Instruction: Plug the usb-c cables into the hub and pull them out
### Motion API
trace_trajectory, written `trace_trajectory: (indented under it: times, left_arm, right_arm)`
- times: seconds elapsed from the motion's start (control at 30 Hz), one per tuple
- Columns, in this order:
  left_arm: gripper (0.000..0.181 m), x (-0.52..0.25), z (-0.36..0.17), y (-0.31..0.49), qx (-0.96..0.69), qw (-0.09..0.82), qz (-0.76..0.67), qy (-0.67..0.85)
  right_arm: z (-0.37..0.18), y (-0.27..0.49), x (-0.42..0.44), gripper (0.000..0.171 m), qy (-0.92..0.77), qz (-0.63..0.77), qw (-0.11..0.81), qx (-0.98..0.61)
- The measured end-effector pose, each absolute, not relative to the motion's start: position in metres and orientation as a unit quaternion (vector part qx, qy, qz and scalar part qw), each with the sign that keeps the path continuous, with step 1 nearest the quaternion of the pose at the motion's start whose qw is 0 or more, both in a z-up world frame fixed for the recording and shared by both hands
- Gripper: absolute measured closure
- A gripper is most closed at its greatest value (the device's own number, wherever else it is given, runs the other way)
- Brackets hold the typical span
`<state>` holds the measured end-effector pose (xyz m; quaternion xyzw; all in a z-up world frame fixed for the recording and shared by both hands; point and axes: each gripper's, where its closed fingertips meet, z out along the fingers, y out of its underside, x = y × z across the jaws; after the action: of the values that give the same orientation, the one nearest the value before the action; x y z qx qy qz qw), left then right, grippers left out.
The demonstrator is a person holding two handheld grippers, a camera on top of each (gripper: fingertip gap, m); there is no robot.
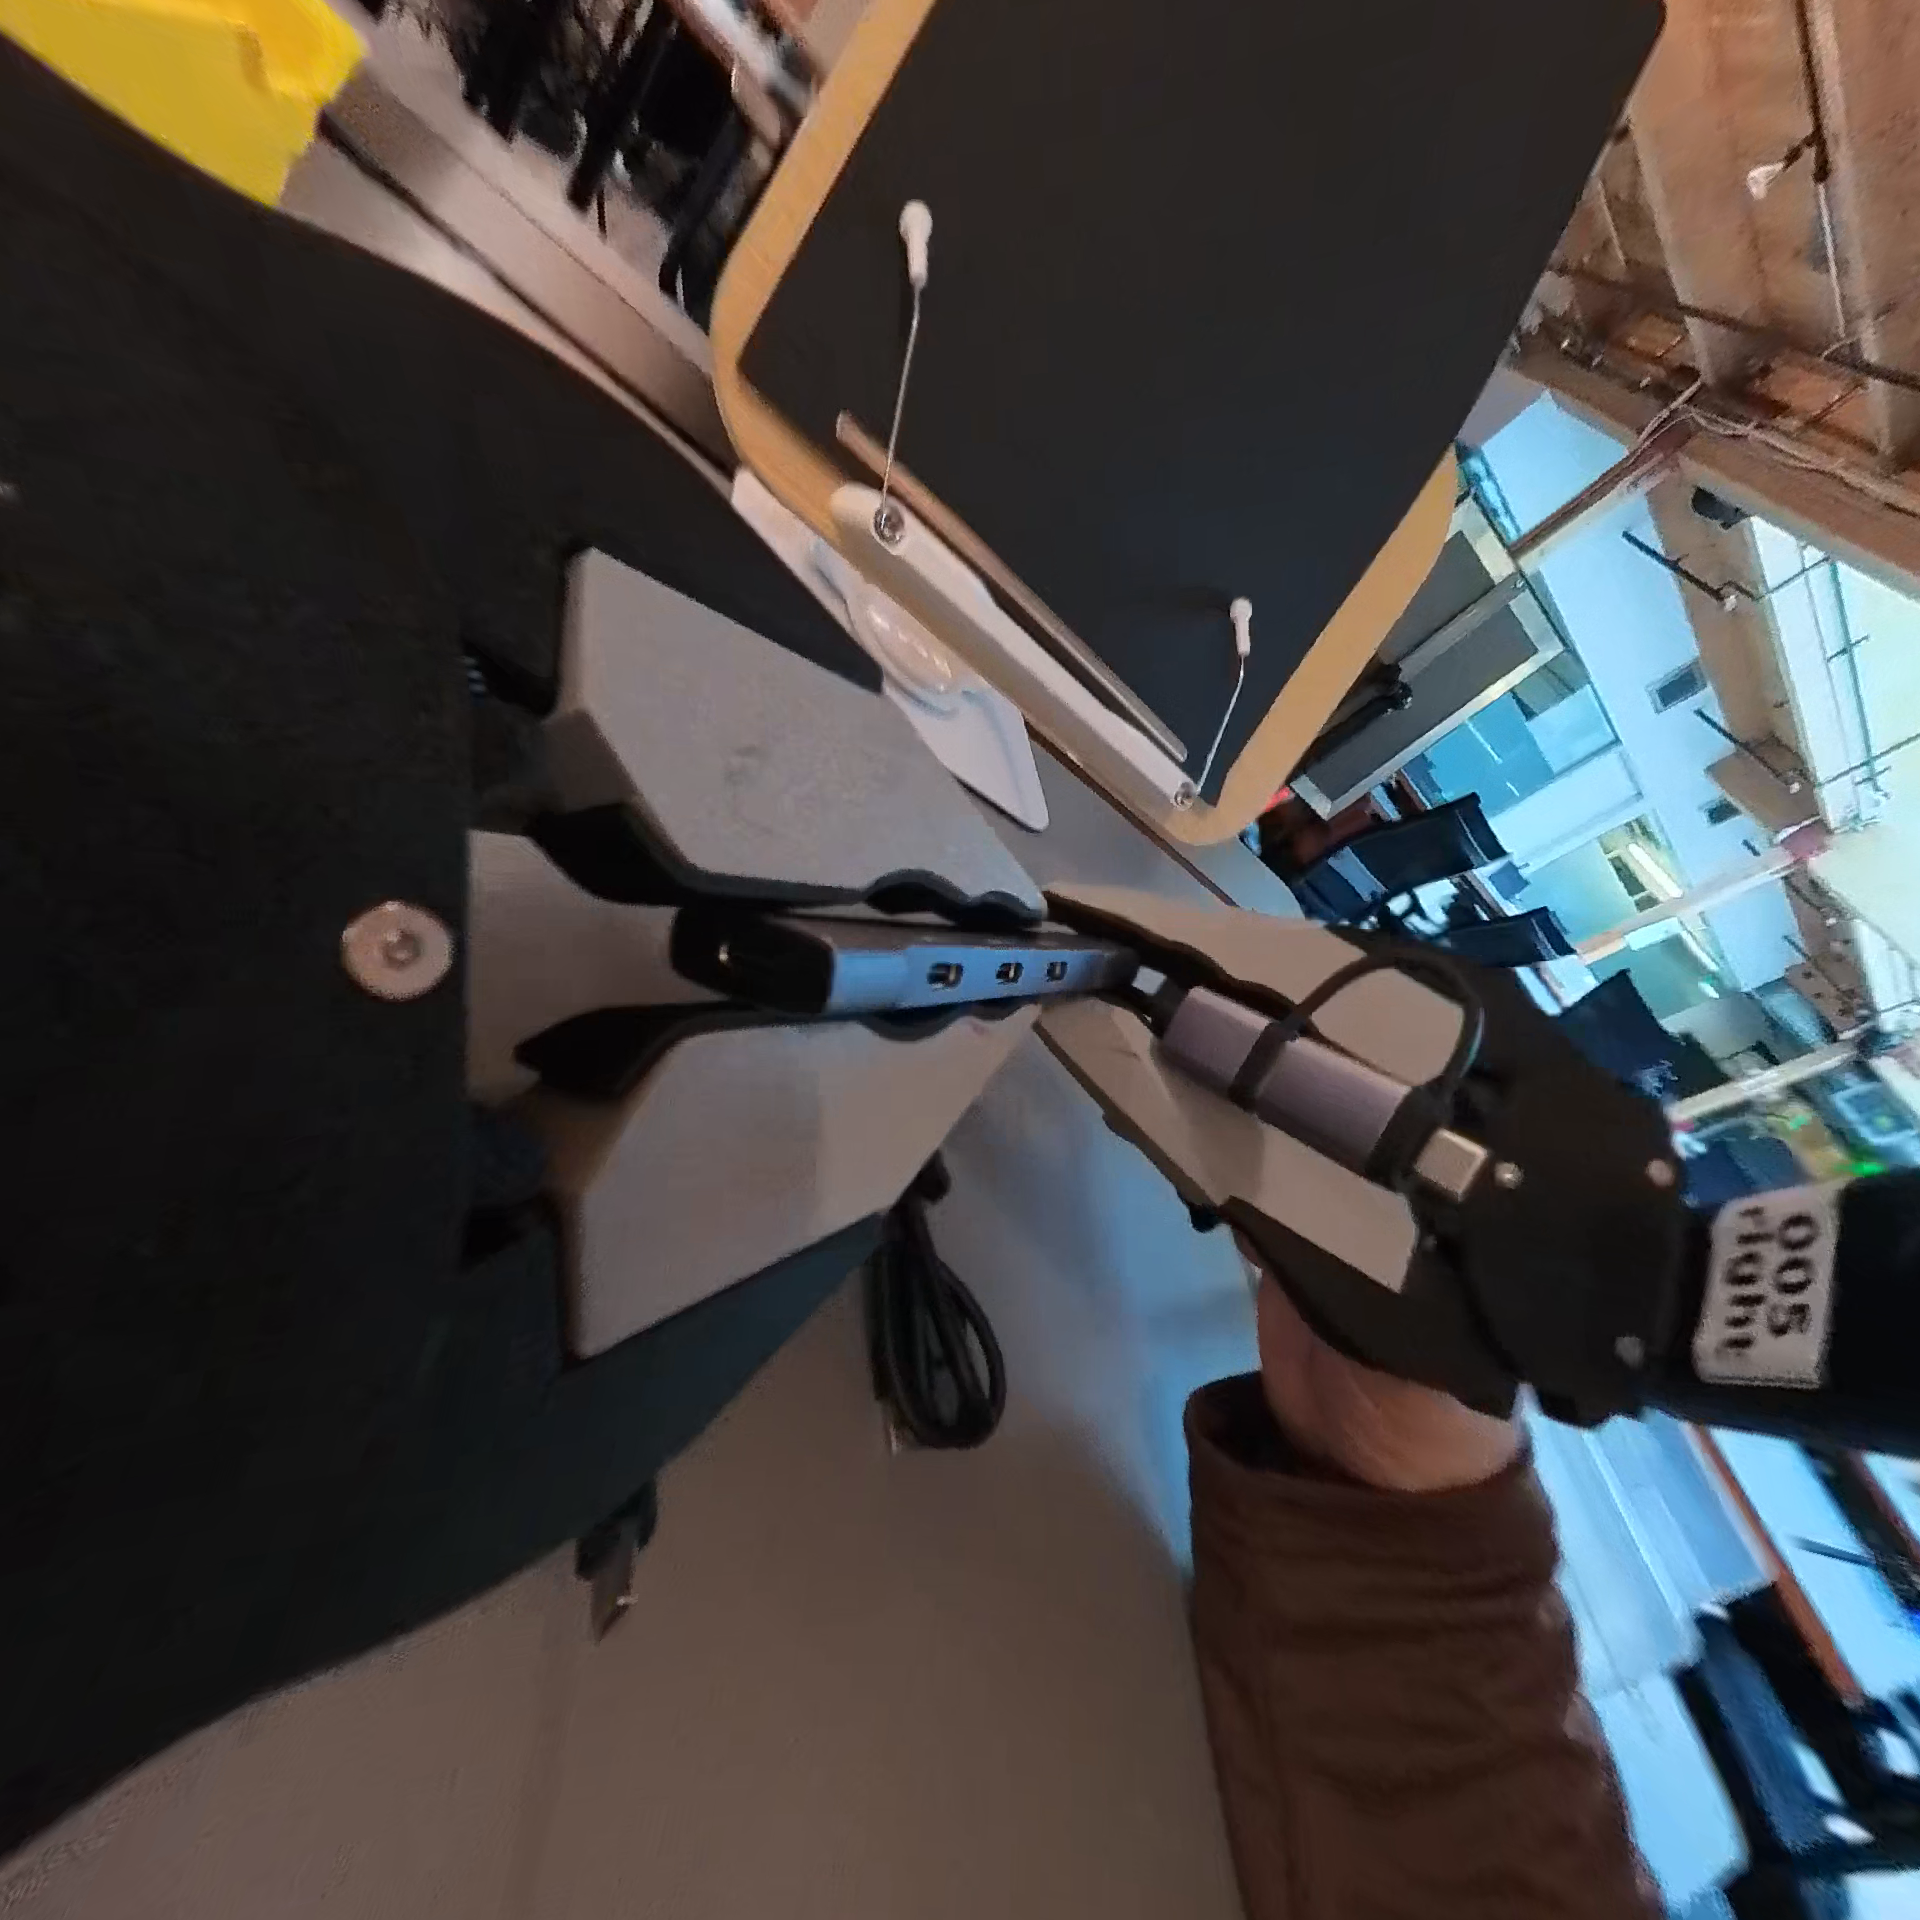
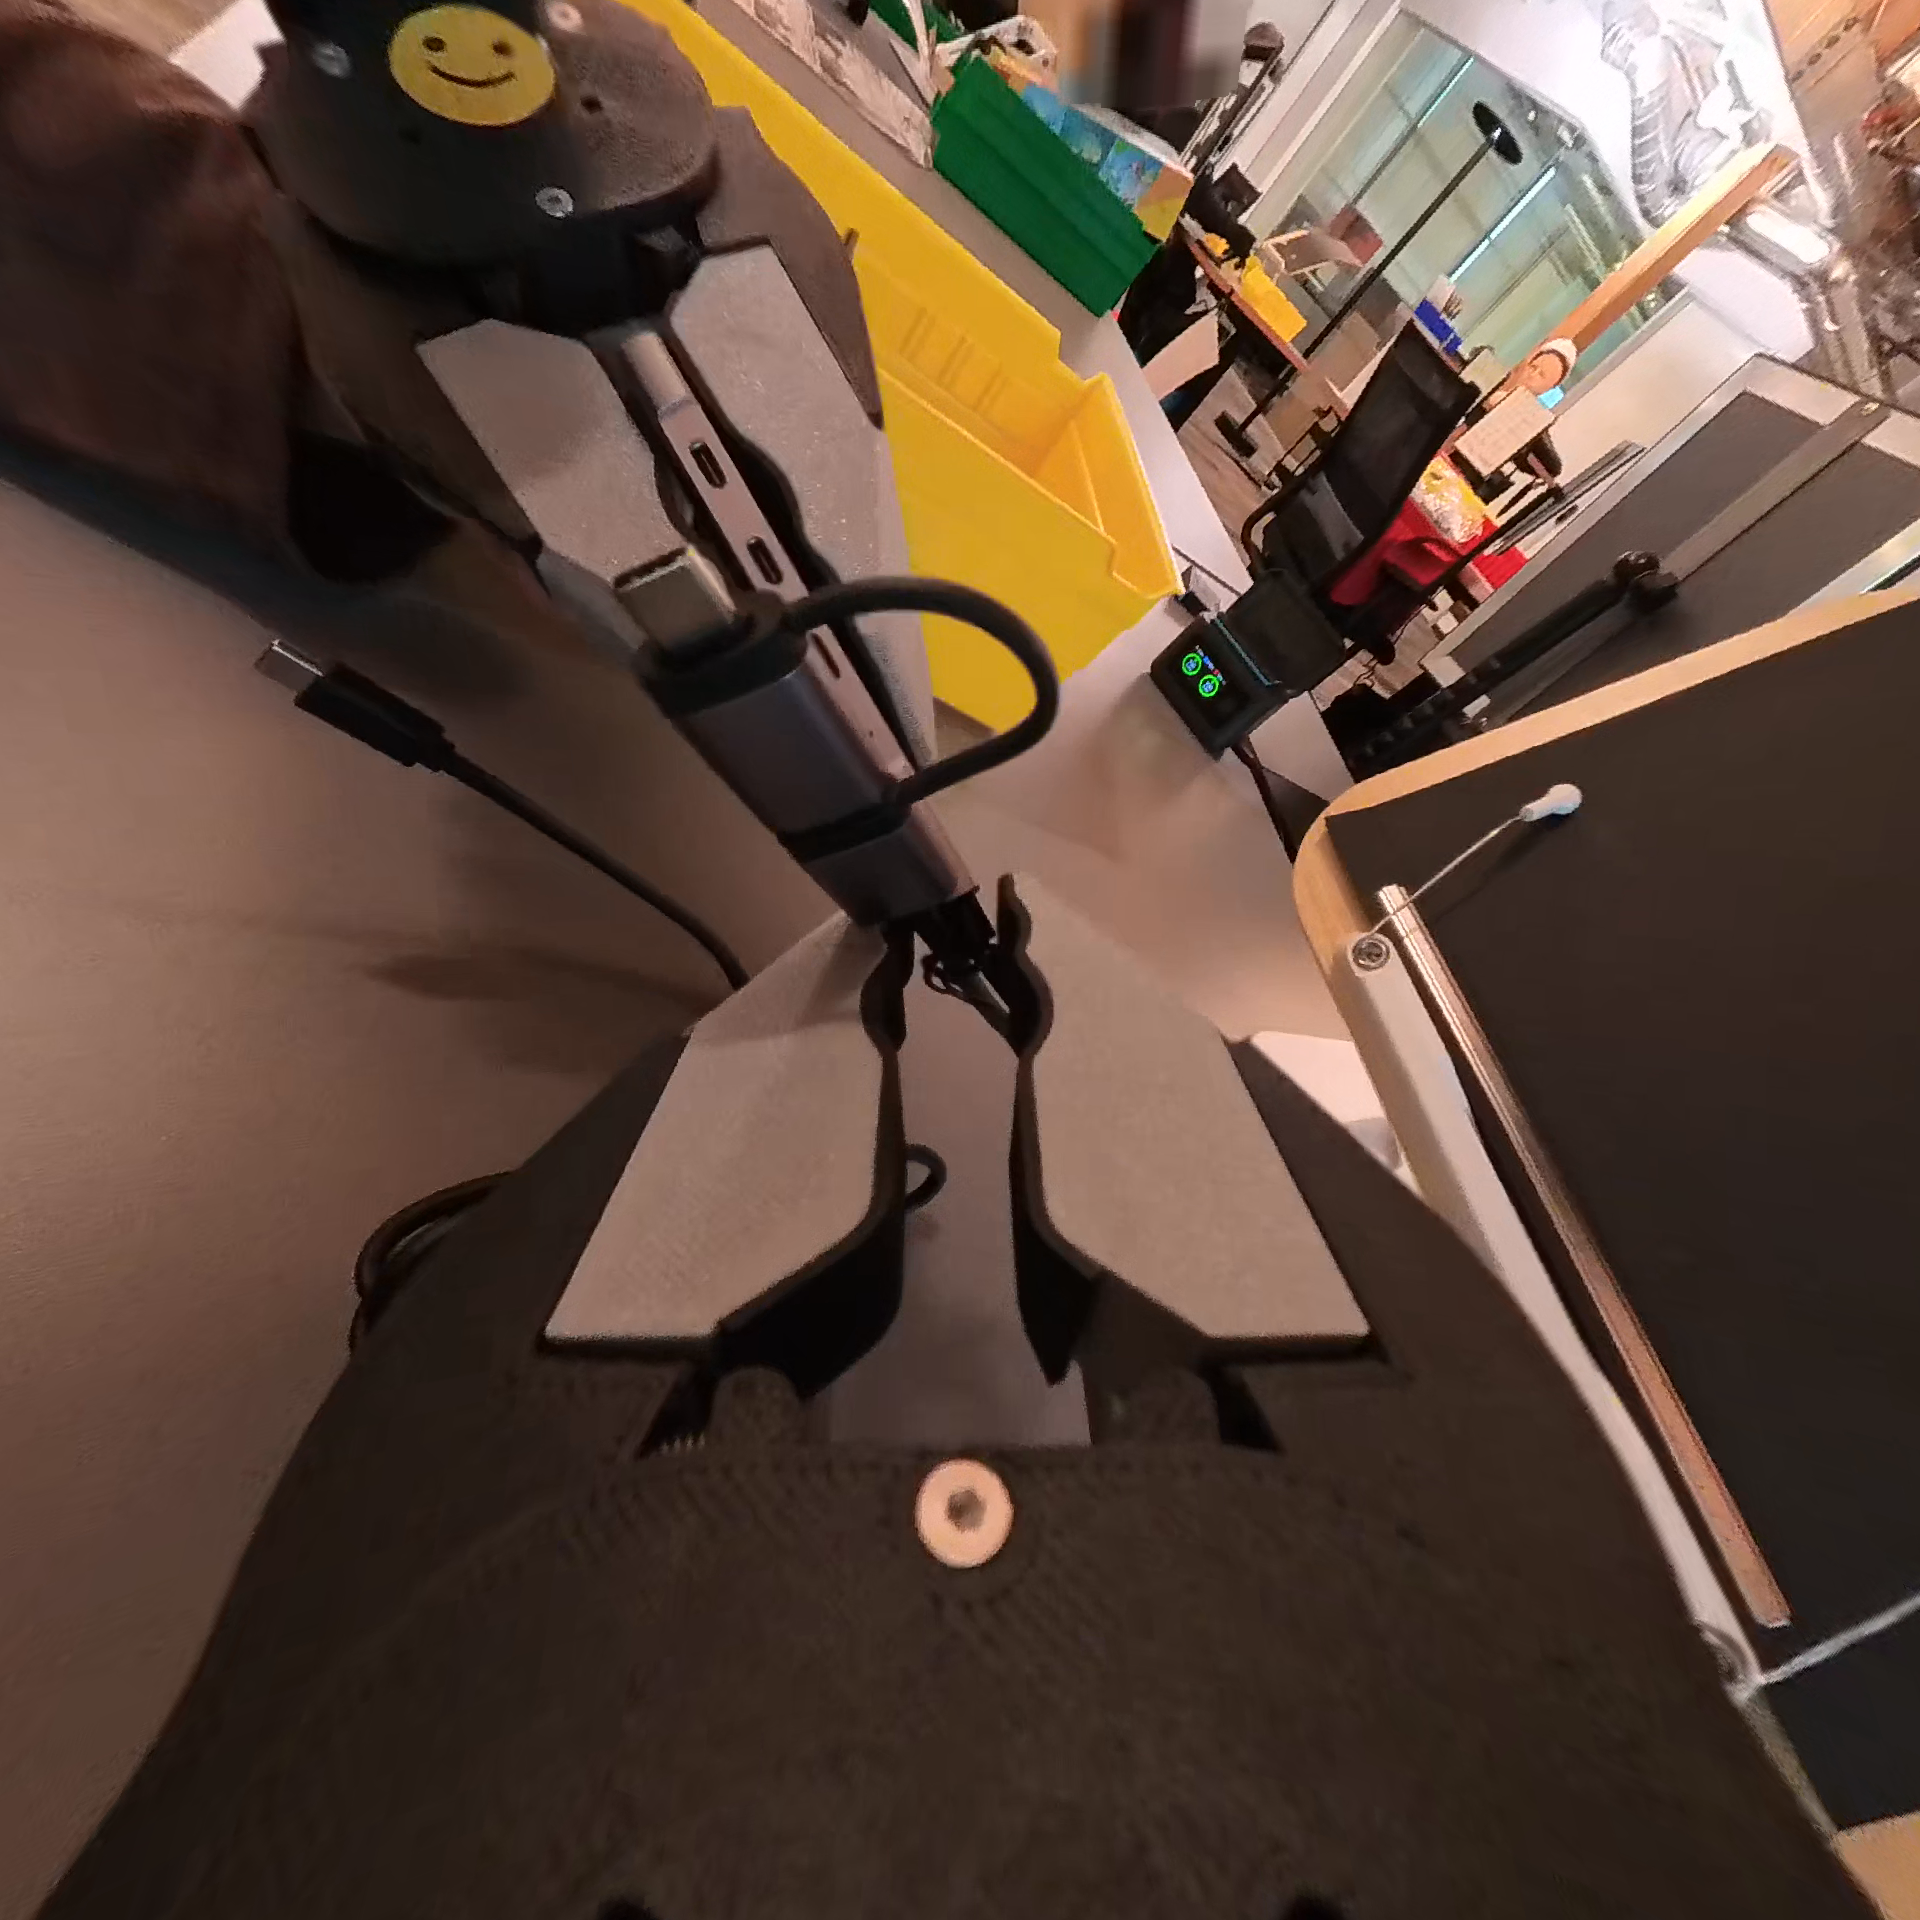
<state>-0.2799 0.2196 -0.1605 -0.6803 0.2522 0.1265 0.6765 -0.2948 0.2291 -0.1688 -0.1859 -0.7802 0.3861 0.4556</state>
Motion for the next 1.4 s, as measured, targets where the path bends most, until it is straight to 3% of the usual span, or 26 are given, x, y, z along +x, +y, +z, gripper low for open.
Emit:
trace_trajectory:
  times: [0.03,0.43,0.67,0.87,1.03,1.4]
  left_arm:
    - [0.174,-0.281,-0.162,0.22,-0.679,0.668,0.152,0.264]
    - [0.174,-0.334,-0.182,0.221,-0.713,0.561,0.336,0.252]
    - [0.174,-0.371,-0.195,0.22,-0.739,0.501,0.401,0.204]
    - [0.174,-0.366,-0.189,0.222,-0.712,0.503,0.432,0.231]
    - [0.174,-0.367,-0.182,0.22,-0.692,0.507,0.455,0.239]
    - [0.175,-0.368,-0.18,0.223,-0.662,0.479,0.515,0.258]
  right_arm:
    - [-0.17,0.23,-0.295,0.158,-0.781,0.385,0.454,-0.188]
    - [-0.18,0.268,-0.303,0.141,-0.776,0.35,0.43,-0.301]
    - [-0.189,0.198,-0.265,0.137,-0.831,0.42,0.32,-0.176]
    - [-0.221,0.145,-0.261,0.138,-0.867,0.399,0.277,-0.112]
    - [-0.224,0.129,-0.265,0.157,-0.855,0.437,0.255,-0.116]
    - [-0.201,0.194,-0.304,0.16,-0.783,0.464,0.266,-0.318]
